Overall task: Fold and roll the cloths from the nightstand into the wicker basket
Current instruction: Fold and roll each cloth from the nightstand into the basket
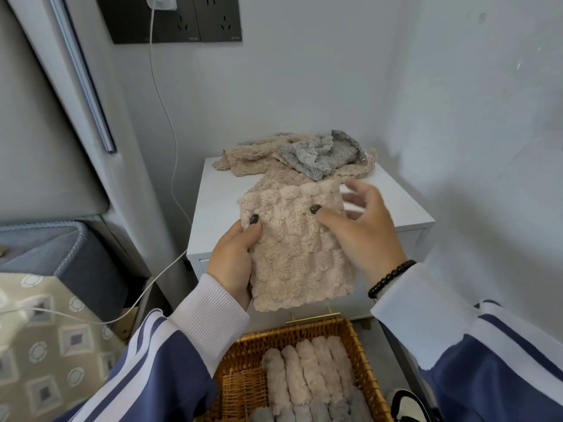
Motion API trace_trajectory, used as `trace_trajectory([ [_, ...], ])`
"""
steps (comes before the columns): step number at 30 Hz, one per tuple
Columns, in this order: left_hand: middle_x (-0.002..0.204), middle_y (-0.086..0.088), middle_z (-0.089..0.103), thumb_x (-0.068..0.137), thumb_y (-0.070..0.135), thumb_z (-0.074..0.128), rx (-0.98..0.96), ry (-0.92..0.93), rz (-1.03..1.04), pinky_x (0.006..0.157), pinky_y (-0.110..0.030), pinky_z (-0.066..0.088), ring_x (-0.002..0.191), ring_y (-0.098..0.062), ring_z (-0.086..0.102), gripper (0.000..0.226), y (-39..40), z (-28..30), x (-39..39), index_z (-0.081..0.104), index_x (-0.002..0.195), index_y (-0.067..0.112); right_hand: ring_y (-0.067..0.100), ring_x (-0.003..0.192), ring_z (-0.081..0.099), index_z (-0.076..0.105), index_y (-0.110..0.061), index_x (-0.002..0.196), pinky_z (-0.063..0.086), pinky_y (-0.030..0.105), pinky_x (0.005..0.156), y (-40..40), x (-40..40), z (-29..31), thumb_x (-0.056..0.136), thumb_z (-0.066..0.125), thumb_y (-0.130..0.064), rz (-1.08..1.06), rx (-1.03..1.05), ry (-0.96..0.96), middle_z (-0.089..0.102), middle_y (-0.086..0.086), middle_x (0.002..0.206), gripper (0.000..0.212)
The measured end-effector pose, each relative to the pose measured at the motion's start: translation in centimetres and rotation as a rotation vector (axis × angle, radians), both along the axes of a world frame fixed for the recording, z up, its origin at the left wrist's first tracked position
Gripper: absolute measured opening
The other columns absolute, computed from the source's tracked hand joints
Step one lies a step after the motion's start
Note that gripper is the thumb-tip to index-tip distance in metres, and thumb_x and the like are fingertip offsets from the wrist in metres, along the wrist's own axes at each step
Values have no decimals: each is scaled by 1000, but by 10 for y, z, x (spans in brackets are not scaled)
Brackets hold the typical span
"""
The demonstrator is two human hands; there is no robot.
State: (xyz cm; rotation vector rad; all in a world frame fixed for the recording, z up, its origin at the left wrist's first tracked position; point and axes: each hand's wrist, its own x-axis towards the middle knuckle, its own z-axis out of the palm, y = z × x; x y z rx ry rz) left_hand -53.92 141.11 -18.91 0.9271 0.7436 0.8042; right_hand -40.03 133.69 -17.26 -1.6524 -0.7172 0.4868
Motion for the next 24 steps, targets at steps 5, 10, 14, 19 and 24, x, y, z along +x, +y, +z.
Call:
trace_trajectory([
  [5, 102, -10, 74, 96, 22, 52, -40, 5, -4, 83, -44, 56, 95, -29, 71, 24, 0, 5, -3, 66, 112, 11, 18, 90, 71, 72, -17, 98, 55, 43, 89, 1, 0, -9, 76, 77, -35, 240, -42, 305, 76, -2, 93, 29],
  [10, 88, -5, 74, 89, 14, 62, 75, 94, 25, 72, -35, 56, 85, -25, 69, 13, 16, 6, -9, 67, 100, 11, 8, 83, 71, 68, -27, 88, 56, 28, 79, 0, 5, -4, 76, 77, -39, 229, -60, 46, 74, -10, 87, 19],
  [14, 98, -7, 72, 74, 23, 77, 205, 305, -89, 81, -42, 56, 87, -23, 69, 30, 24, 7, -18, 72, 103, 19, 4, 77, 70, 69, -25, 91, 55, 16, 66, -3, 5, 1, 71, 80, -41, 377, -213, -84, 73, -12, 84, 28],
  [19, 88, -6, 75, 56, 35, 76, 293, 529, -485, 70, -26, 57, 77, -16, 72, 42, 28, 11, -27, 75, 92, 13, 4, 70, 52, 63, -5, 118, 40, 20, 61, -3, 5, 0, 64, 78, -54, 509, -438, -296, 58, -7, 84, 74],
  [24, 82, -6, 72, 78, 21, 68, 239, 452, -492, 64, -24, 57, 69, -16, 68, 19, 25, 9, -23, 70, 92, 8, 11, 99, 63, 65, -13, 116, 52, 27, 87, -7, 16, 8, 52, 77, -60, 505, -507, -200, 67, -4, 112, 80],
])
